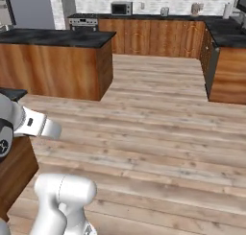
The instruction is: There is a bowl on the dining counter. Grab a lemon wedge from the fridge and place it in the bowl. Then get the liquor bottle and glass cup from the cabinet and place them next to the bowl.
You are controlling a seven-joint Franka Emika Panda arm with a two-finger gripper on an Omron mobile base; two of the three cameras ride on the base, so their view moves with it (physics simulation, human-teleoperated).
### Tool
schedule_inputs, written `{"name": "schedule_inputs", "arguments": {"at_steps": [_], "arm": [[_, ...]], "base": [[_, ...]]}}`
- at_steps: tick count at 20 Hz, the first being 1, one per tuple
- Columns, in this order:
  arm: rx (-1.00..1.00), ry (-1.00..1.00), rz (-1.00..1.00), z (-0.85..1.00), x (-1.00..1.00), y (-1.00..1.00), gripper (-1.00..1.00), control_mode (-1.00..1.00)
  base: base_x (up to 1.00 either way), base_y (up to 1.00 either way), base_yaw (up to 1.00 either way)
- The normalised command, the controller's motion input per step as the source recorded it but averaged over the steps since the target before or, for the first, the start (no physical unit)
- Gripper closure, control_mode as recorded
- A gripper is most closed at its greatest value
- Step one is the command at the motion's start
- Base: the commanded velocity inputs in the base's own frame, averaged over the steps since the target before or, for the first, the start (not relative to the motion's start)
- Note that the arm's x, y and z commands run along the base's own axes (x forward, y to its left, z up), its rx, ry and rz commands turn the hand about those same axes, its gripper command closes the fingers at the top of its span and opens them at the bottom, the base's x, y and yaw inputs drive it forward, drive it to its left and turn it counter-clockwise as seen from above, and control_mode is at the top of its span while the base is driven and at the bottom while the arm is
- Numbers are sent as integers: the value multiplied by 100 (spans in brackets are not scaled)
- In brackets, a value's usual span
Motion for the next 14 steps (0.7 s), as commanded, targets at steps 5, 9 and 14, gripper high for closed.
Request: {"name": "schedule_inputs", "arguments": {"at_steps": [5, 9, 14], "arm": [[0, 0, 0, 0, 0, 0, -100, 100], [0, 0, 0, 0, 0, 0, -100, 100], [0, 0, 0, 0, 0, 0, -100, 100]], "base": [[100, -32, 7], [100, -32, 6], [100, -38, 6]]}}
